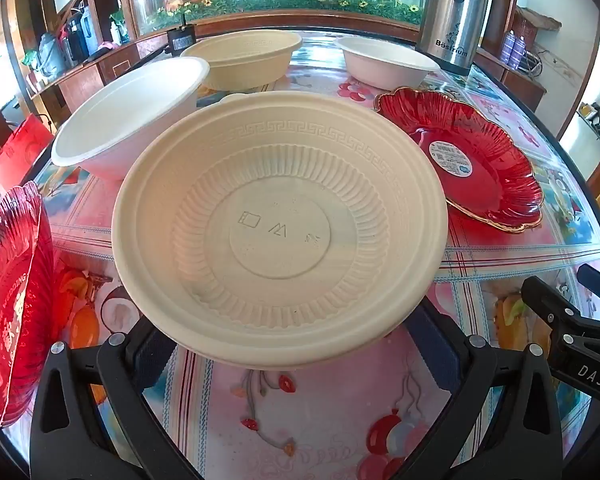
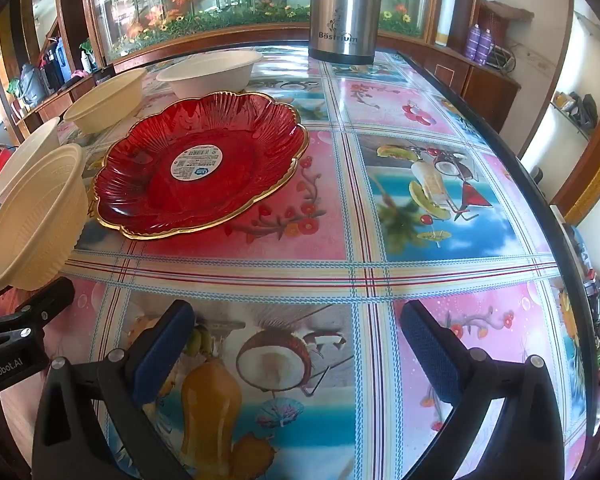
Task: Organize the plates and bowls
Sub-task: 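Move both grippers toward the red gold-rimmed scalloped plate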
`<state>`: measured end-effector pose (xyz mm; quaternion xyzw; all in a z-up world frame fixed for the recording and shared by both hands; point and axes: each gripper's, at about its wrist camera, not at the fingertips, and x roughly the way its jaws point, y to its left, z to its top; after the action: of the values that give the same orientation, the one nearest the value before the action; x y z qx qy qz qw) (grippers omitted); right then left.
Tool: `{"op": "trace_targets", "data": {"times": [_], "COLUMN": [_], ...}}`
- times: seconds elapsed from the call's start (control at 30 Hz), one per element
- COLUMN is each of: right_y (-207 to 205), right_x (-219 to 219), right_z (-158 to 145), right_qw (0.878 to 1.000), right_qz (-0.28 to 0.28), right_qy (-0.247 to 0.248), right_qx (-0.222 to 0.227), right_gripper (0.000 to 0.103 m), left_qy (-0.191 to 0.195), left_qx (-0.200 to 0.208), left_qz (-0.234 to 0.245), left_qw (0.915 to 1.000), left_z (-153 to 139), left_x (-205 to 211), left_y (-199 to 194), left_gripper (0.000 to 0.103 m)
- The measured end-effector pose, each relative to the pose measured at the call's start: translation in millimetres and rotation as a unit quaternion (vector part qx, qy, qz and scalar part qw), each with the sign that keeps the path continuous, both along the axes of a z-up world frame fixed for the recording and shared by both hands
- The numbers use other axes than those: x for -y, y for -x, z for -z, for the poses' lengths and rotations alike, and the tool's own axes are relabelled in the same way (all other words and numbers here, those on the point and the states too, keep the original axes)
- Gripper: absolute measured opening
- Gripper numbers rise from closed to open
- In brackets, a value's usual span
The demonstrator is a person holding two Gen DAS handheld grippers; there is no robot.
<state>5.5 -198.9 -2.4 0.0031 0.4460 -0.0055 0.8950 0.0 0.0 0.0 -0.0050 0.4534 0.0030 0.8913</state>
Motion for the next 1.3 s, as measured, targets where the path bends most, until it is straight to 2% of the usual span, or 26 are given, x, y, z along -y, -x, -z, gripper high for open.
{"op": "trace_targets", "data": {"times": [0.53, 0.63, 0.73, 0.87, 0.97, 1.03, 1.17, 1.3], "right_y": [0, 0, 1, 2, 7, 11, 26, 26], "right_x": [0, 0, 0, 0, 0, 7, 9, 3], "right_z": [-1, -1, -1, -1, -3, -10, -39, -57], "right_qw": [1.0, 1.0, 1.0, 1.0, 0.999, 0.997, 0.997, 0.997], "right_qz": [0.0, 0.0, 0.0, -0.02, -0.046, -0.05, -0.045, -0.047], "right_qy": [0.002, 0.002, 0.002, 0.001, -0.011, -0.038, -0.06, -0.062], "right_qx": [0.001, 0.001, 0.001, -0.002, -0.027, -0.04, -0.017, -0.01], "right_gripper": [0.103, 0.103, 0.103, 0.103, 0.103, 0.102, 0.102, 0.103], "left_qy": [0.001, -0.001, 0.001, -0.007, 0.001, 0.009, 0.004, 0.01], "left_qx": [-0.003, -0.03, -0.044, -0.094, -0.102, -0.099, -0.078, -0.078], "left_qz": [-0.006, 0.003, -0.008, 0.006, 0.013, 0.02, 0.031, 0.041], "left_qw": [1.0, 0.9995, 0.999, 0.9956, 0.9947, 0.9949, 0.9965, 0.9961], "left_z": [-1, -1, -2, -6, -21, -35, -66, -82], "left_x": [2, 0, 0, 2, -1, -3, -8, -13], "left_y": [-1, -6, -3, 4, 18, 26, 35, 29], "left_gripper": [0.103, 0.103, 0.103, 0.103, 0.103, 0.103, 0.103, 0.103]}}
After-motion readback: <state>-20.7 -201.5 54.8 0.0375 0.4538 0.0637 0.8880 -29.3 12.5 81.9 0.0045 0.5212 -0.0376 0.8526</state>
